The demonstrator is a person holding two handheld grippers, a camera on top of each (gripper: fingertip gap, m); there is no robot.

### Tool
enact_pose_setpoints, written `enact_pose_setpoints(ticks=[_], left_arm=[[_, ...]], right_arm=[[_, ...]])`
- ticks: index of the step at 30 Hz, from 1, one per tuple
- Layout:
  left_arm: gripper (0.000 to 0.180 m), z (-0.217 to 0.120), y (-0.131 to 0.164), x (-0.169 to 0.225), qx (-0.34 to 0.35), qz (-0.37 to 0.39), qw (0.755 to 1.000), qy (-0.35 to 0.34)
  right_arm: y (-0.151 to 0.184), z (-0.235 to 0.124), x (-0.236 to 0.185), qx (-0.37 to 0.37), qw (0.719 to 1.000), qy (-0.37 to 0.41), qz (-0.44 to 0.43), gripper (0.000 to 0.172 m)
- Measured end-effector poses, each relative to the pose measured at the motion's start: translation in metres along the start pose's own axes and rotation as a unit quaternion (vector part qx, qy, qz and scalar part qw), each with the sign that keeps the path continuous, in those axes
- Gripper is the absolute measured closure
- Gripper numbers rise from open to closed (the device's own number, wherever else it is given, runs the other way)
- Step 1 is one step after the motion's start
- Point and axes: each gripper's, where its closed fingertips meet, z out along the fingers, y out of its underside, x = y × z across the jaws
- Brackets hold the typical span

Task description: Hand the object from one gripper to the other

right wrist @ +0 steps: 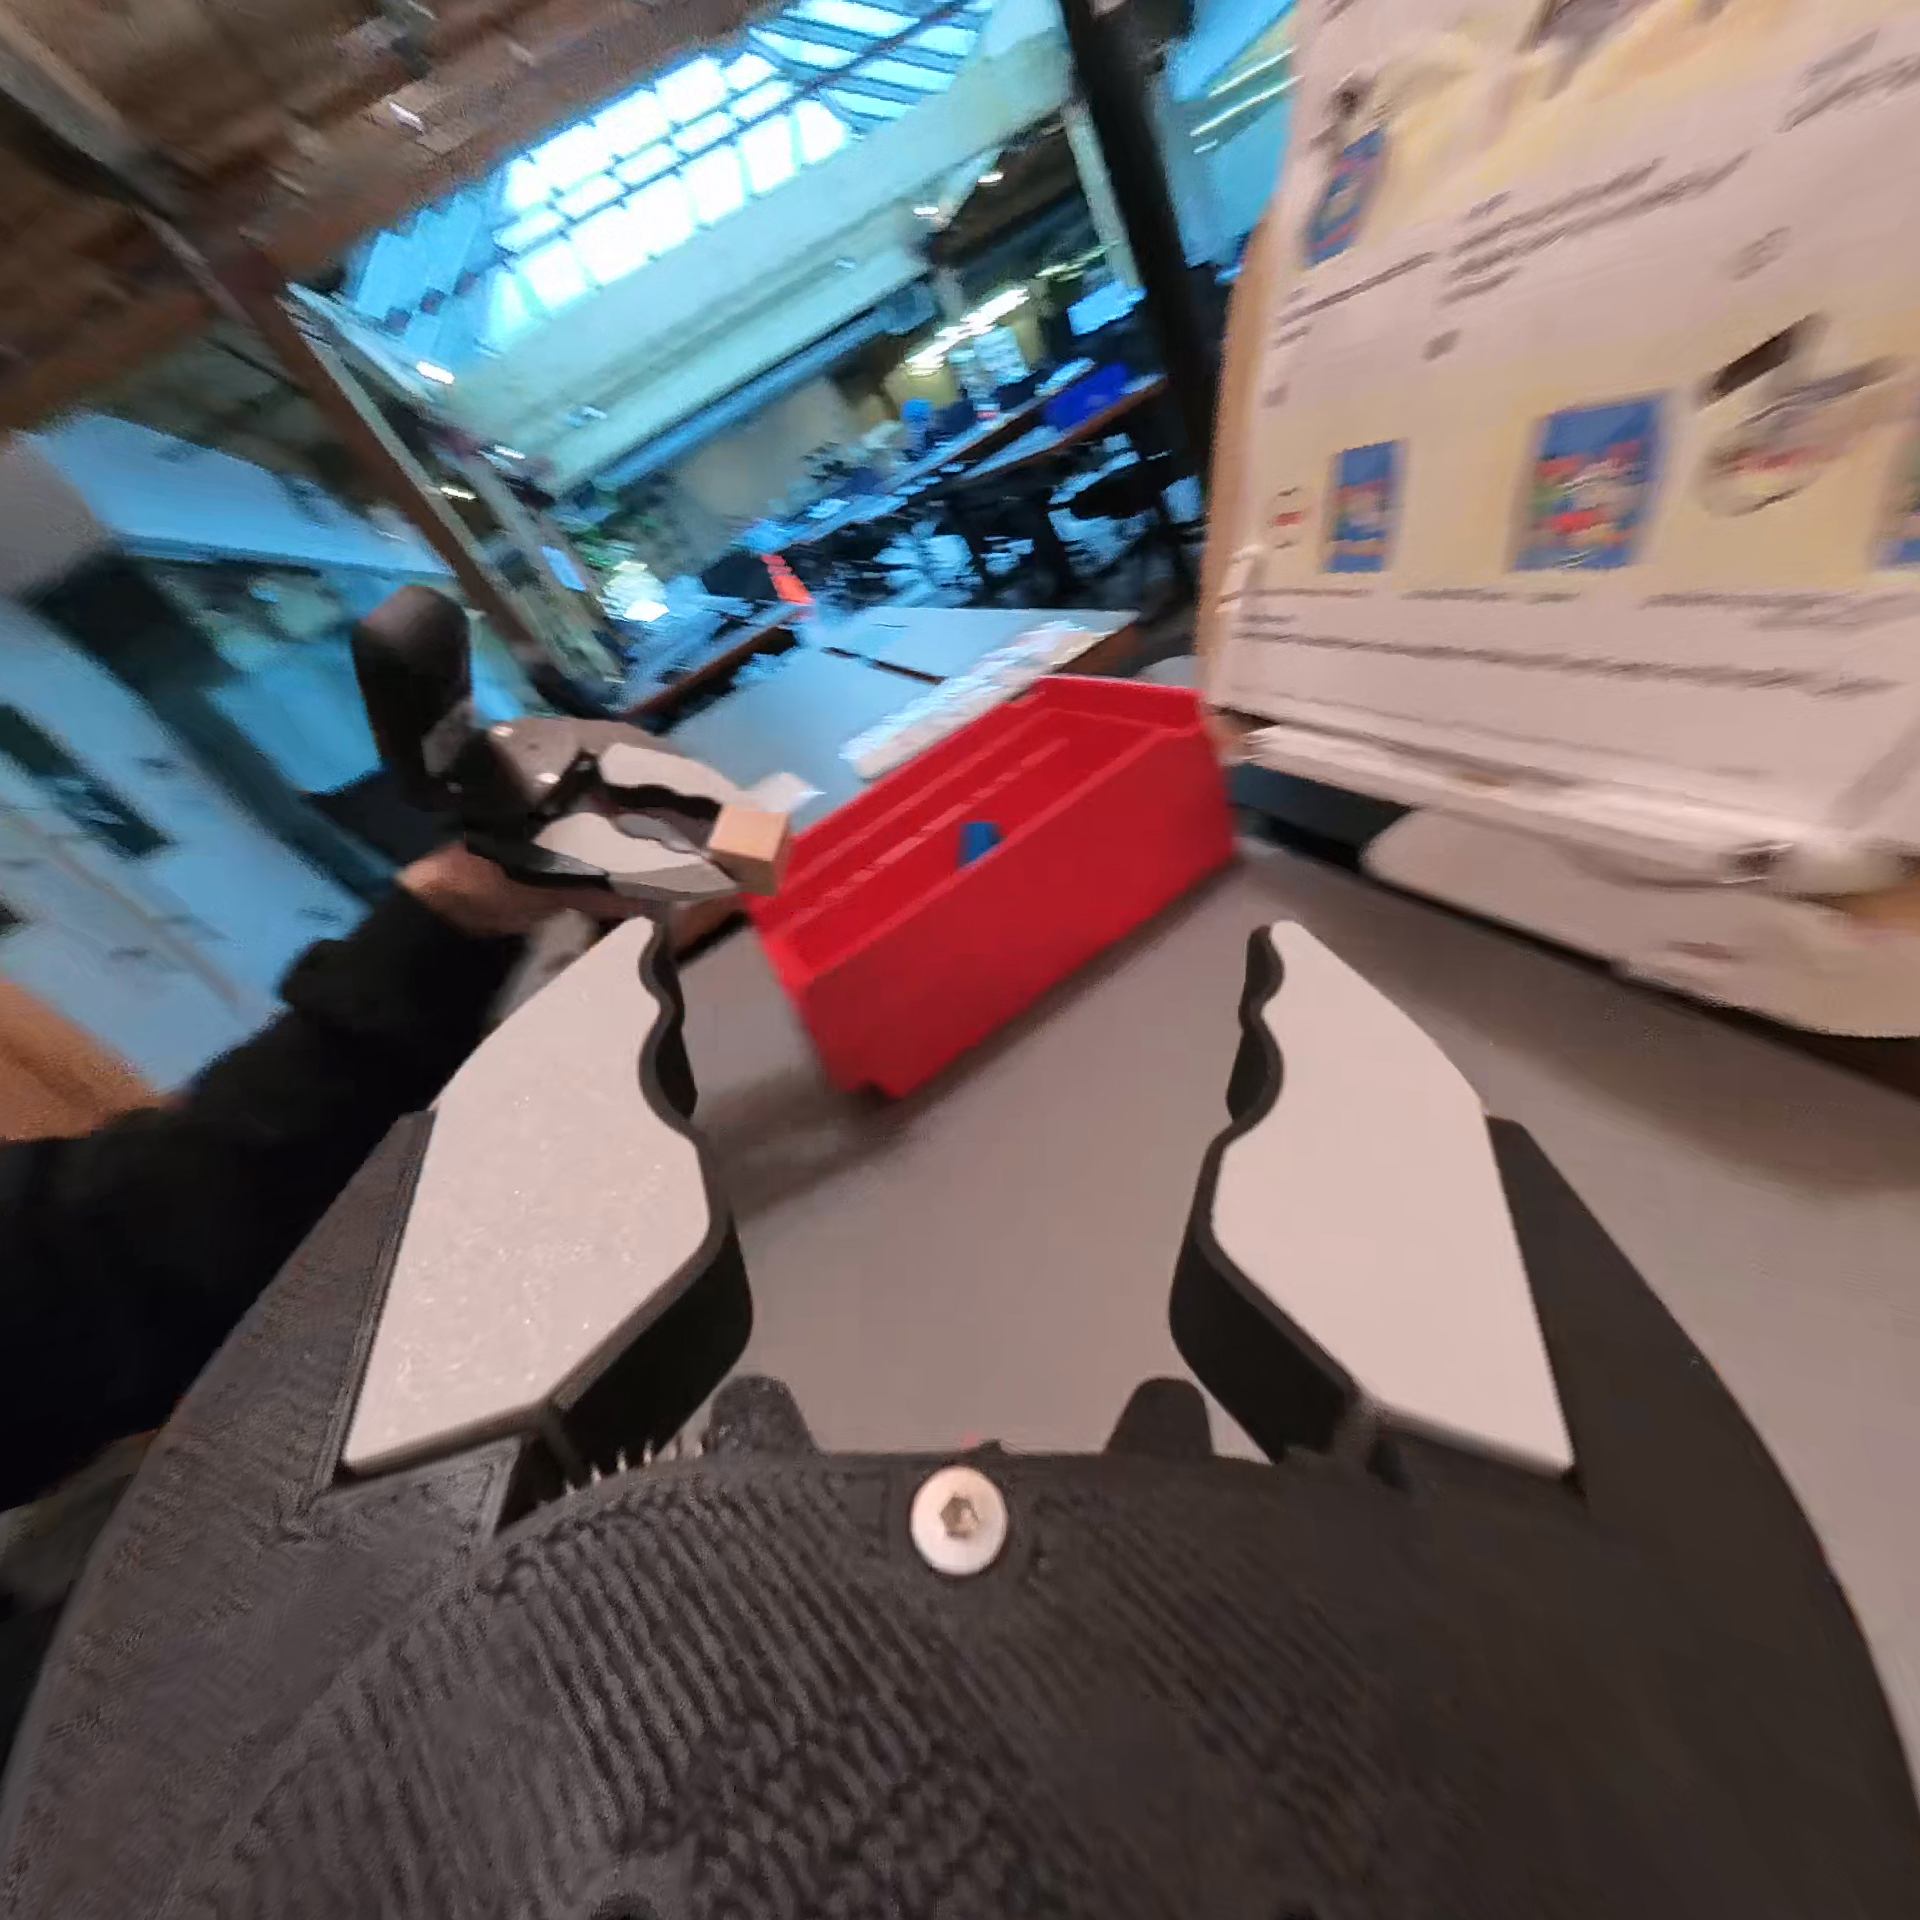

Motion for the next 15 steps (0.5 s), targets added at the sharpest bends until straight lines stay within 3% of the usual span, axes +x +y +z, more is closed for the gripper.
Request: enact_pose_setpoints(ticks=[1,5,8,12,15], left_arm=[[0.147,-0.006,-0.019,0.017,0.050,0.039,0.998,0.012],[0.147,-0.015,-0.080,0.093,0.206,0.157,0.964,0.067],[0.147,-0.012,-0.108,0.139,0.273,0.217,0.932,0.102],[0.147,-0.004,-0.124,0.172,0.308,0.238,0.907,0.161],[0.147,0.003,-0.127,0.181,0.308,0.247,0.902,0.175]], right_arm=[[0.008,0.010,-0.012,-0.010,0.999,-0.038,0.036,0.070],[0.032,0.036,-0.083,-0.056,0.954,-0.216,0.199,0.075],[0.046,0.040,-0.125,-0.082,0.907,-0.296,0.289,0.080],[0.056,0.030,-0.156,-0.101,0.875,-0.345,0.324,0.082],[0.052,0.020,-0.162,-0.088,0.879,-0.344,0.318,0.092]])
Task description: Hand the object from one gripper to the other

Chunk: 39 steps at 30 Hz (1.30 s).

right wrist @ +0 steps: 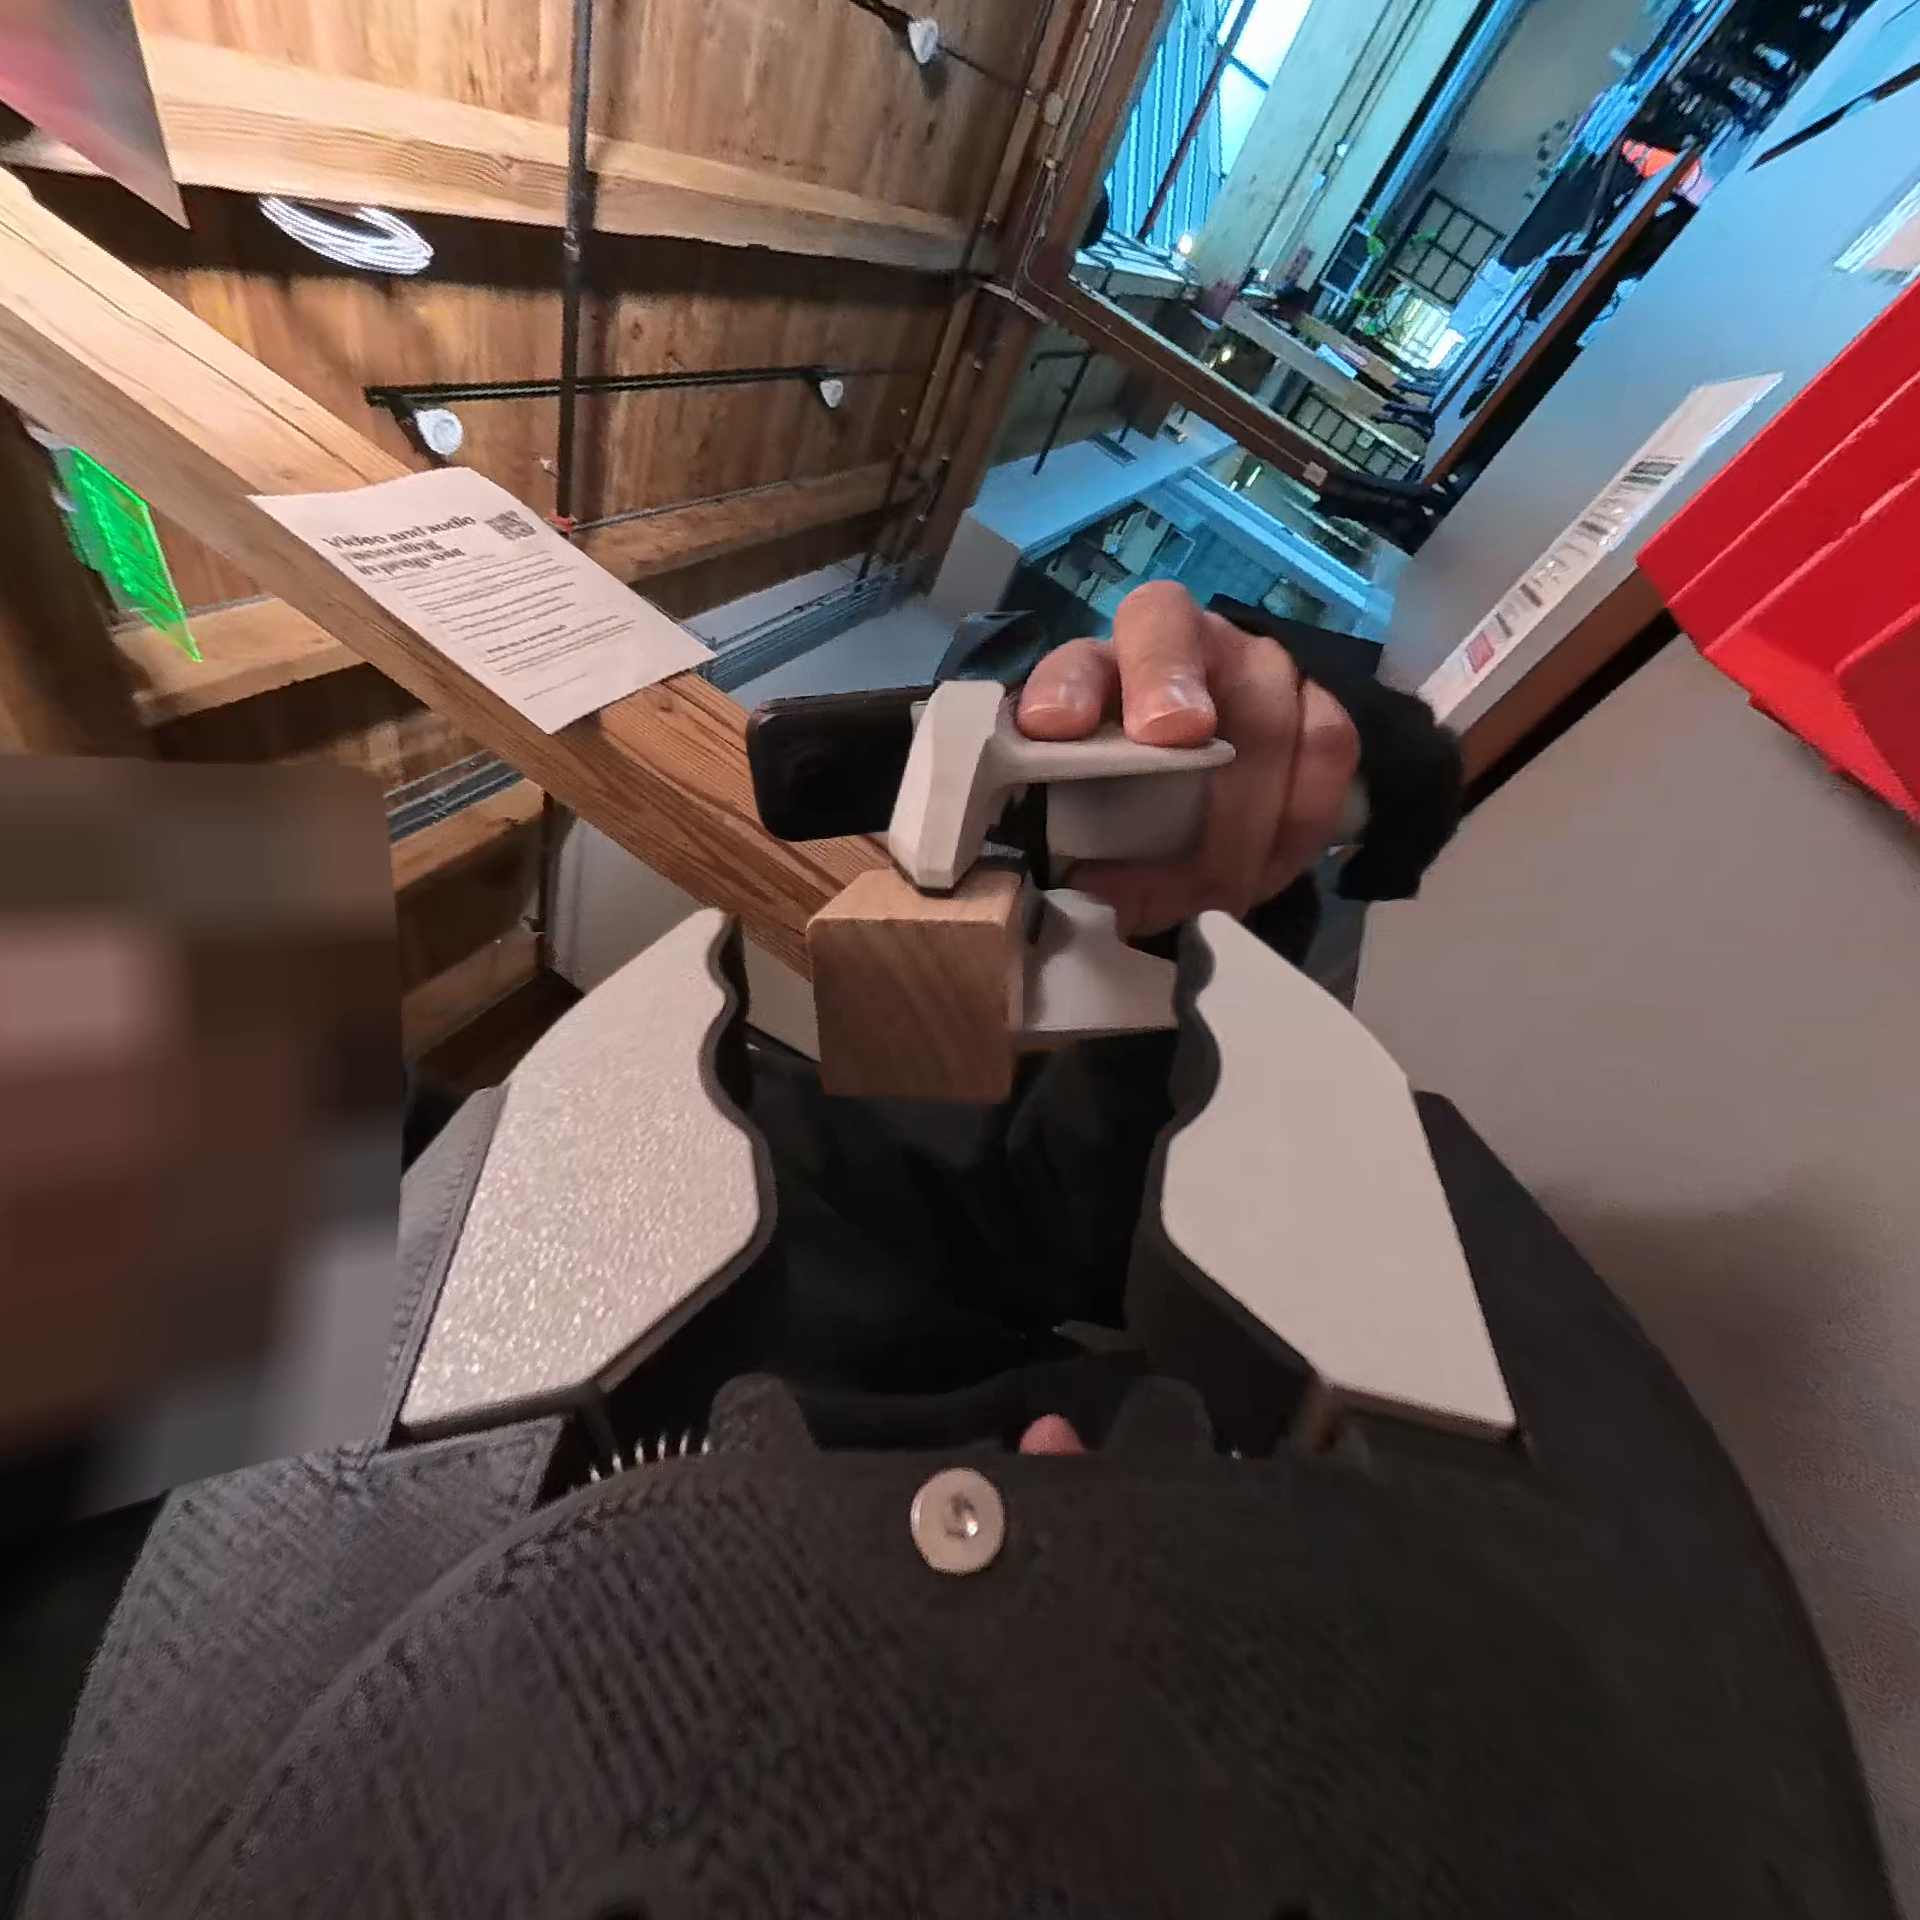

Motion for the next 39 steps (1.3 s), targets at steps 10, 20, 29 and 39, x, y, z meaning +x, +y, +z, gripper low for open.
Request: enact_pose_setpoints(ticks=[10,20,29,39], left_arm=[[0.148,0.004,0.012,-0.001,-0.034,0.003,0.999,-0.010],[0.137,-0.016,0.043,-0.013,-0.066,-0.125,0.977,-0.162],[0.139,-0.035,0.112,0.022,-0.232,-0.227,0.918,-0.229],[0.141,-0.041,0.136,0.055,-0.275,-0.268,0.900,-0.206]], right_arm=[[0.006,-0.010,0.005,-0.028,0.995,0.075,-0.054,0.136],[-0.044,-0.096,0.024,0.043,0.928,0.319,-0.188,0.137],[-0.071,-0.392,-0.011,0.073,0.576,0.796,-0.171,0.137],[-0.085,-0.470,0.032,-0.039,0.492,0.864,-0.101,0.137]])
